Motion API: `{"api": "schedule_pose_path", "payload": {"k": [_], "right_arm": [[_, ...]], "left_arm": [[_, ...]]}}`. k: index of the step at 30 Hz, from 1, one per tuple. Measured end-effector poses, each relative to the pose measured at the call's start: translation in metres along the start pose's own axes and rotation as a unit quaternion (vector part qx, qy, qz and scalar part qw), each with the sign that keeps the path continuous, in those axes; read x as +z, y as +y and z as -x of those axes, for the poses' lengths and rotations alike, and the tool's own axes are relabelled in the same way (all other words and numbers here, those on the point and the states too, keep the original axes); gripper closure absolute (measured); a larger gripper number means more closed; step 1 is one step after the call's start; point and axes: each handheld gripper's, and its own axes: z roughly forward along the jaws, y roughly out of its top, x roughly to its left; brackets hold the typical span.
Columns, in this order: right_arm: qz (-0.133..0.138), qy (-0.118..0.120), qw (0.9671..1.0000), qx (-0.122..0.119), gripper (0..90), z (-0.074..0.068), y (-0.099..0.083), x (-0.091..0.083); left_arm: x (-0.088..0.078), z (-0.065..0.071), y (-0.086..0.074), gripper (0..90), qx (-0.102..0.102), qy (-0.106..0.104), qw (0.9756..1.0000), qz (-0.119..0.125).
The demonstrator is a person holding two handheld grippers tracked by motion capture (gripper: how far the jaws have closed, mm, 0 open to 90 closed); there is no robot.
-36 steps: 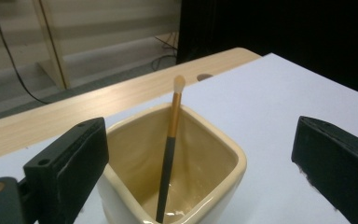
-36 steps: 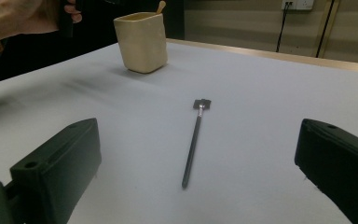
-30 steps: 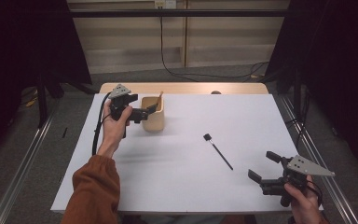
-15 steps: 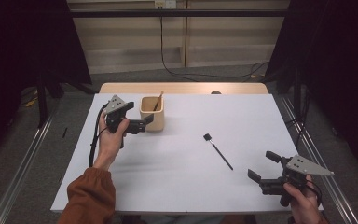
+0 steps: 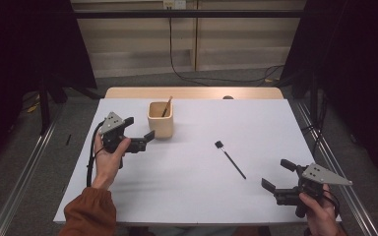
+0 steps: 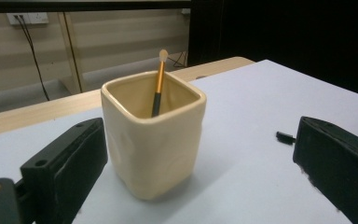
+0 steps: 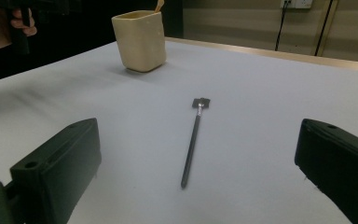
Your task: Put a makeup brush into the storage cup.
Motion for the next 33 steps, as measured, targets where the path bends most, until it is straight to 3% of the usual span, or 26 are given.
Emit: {"api": "schedule_pose_path", "payload": {"k": [4,9,12,17,23,25,27,30,33], "right_arm": [[0.000,-0.001,1.0000,0.000,0.0,0.001,0.000,0.000],[0.000,0.000,1.0000,0.001,0.0,0.001,0.000,0.000],[-0.001,-0.001,1.0000,0.000,0.0,0.000,0.000,0.000],[0.000,-0.001,1.0000,0.000,0.0,0.000,0.000,0.000],[-0.002,-0.002,1.0000,0.001,0.0,0.001,0.000,0.000],[0.000,-0.002,1.0000,0.000,0.0,0.000,0.000,0.000],[-0.001,-0.001,1.0000,0.000,0.0,0.000,0.000,0.000],[-0.001,-0.002,1.0000,0.001,0.0,0.000,0.000,0.000],[-0.002,-0.004,1.0000,0.002,0.0,0.001,-0.001,0.001]], "left_arm": [[-0.006,0.004,-0.003,2.9,0.000,0.007,1.0000,0.002],[-0.015,0.011,-0.003,2.6,0.002,-0.006,1.0000,-0.007],[-0.020,0.015,-0.003,2.5,-0.004,-0.012,0.9999,0.005],[-0.023,0.022,-0.008,1.9,0.011,-0.011,0.9998,0.016],[-0.036,0.031,-0.020,1.7,0.002,-0.020,0.9996,0.017],[-0.041,0.032,-0.026,2.2,-0.004,-0.008,0.9998,0.016],[-0.043,0.030,-0.031,1.7,-0.015,-0.010,0.9997,0.014],[-0.049,0.028,-0.037,1.8,-0.013,0.001,0.9998,0.012],[-0.056,0.030,-0.043,1.8,-0.008,-0.001,0.9999,0.008]]}}
